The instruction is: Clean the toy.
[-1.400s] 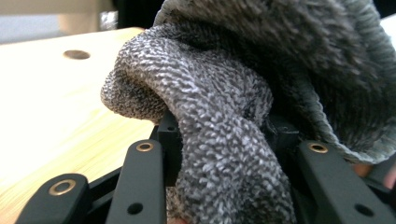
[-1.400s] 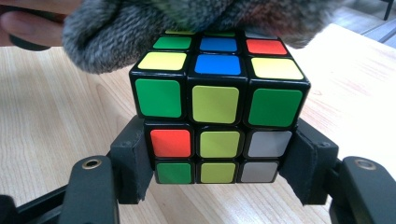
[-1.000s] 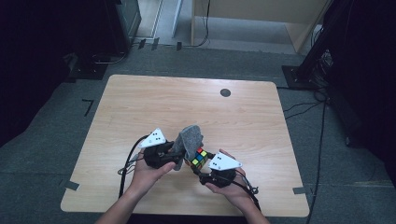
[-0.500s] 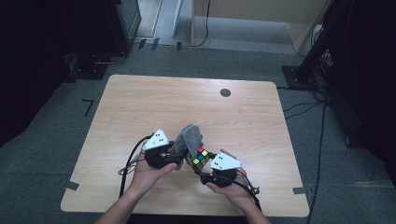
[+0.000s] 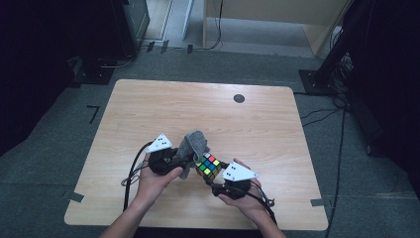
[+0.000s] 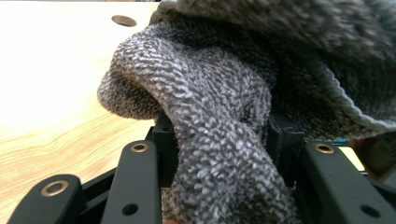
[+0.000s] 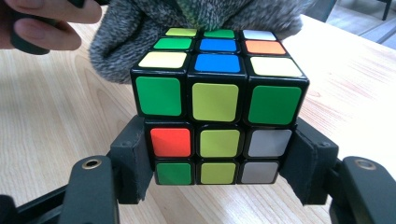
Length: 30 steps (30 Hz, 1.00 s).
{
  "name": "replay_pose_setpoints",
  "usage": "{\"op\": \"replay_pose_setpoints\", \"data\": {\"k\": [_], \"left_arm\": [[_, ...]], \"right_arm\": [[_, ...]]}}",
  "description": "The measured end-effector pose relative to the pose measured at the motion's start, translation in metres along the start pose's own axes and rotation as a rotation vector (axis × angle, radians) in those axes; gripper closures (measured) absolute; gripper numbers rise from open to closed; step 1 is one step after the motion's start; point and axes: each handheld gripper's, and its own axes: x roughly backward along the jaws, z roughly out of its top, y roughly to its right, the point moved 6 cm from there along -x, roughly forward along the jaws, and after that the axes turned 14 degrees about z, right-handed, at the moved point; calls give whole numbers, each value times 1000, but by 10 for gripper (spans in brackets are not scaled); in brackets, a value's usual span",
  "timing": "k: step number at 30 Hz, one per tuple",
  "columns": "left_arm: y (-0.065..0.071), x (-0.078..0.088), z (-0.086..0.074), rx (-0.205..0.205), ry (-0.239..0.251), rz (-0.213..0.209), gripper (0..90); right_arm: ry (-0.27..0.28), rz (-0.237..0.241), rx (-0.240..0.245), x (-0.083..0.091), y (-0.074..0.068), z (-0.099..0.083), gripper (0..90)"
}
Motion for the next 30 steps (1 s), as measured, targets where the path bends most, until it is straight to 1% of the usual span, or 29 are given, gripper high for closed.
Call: {"op": "replay_pose_setpoints", "data": {"k": [1,2,3,4,5,6,7,8,9,10,11,12,13,14,15,16,17,18,19,21,22,23,24,25,26,27,28,29,30], "left_arm": [[8,3,2,11,18,-71,566],[8,3,2,11,18,-71,552],[16,4,3,0,20,-116,506],[24,4,3,-30,24,-131,419],[31,3,3,-75,22,-113,419],[34,1,3,-115,15,-87,360],[34,0,2,-138,6,-66,360],[30,-2,1,-122,-5,-56,374],[27,-2,0,-91,-13,-63,402],[21,-2,0,-46,-22,-70,497],[10,-2,0,5,-35,-61,533],[10,-2,0,5,-35,-61,560],[5,-1,0,12,-29,-34,562],[7,-1,0,13,-24,-43,559],[11,0,0,6,-17,-59,547],[17,-1,0,-7,-14,-72,514],[22,-2,0,-28,-13,-70,458],[25,-3,-1,-54,-14,-58,389],[26,-4,-1,-63,-18,-49,355],[25,-4,-1,-59,-23,-44,372],[21,-4,-1,-42,-27,-45,427],[17,-4,0,-20,-27,-44,517],[12,-2,0,-7,-28,-44,572],[9,-2,0,3,-28,-38,587],[6,-1,0,7,-29,-29,587],[9,0,1,10,-24,-38,584],[9,0,1,10,-24,-38,568],[13,0,1,4,-20,-51,524],[18,-1,0,-8,-17,-54,457]], "right_arm": [[3,2,1,0,0,1,350],[3,2,1,0,0,1,350],[4,2,2,0,0,1,350],[2,3,2,-1,0,1,349],[2,3,2,-1,0,1,349],[-7,-8,-1,-1,1,0,349],[-7,-8,-1,-1,1,0,349],[-7,-9,0,0,2,-1,349],[-8,-10,2,0,1,0,349],[-12,-13,11,0,1,0,350],[-10,-12,12,0,0,0,349],[-10,-12,12,0,0,0,349],[-14,-9,12,-1,-1,-1,350],[-12,-6,9,-2,-1,-1,350],[-9,-1,9,-2,-1,0,349],[-6,4,9,-2,-2,0,350],[-5,6,14,-3,-3,1,350],[-10,3,14,-4,-4,1,349],[-17,-2,18,-4,-4,1,349],[-21,-3,20,-5,-4,0,350],[-22,-4,20,-4,-4,0,349],[-24,-6,23,-4,-5,0,350],[-21,-4,25,-3,-5,0,349],[-17,-1,25,-3,-5,0,349],[-17,-1,25,-3,-5,0,349],[-14,2,24,-3,-5,0,349],[-12,5,23,-3,-5,1,349],[-9,7,22,-4,-5,1,350],[-11,6,24,-4,-6,1,349]]}}
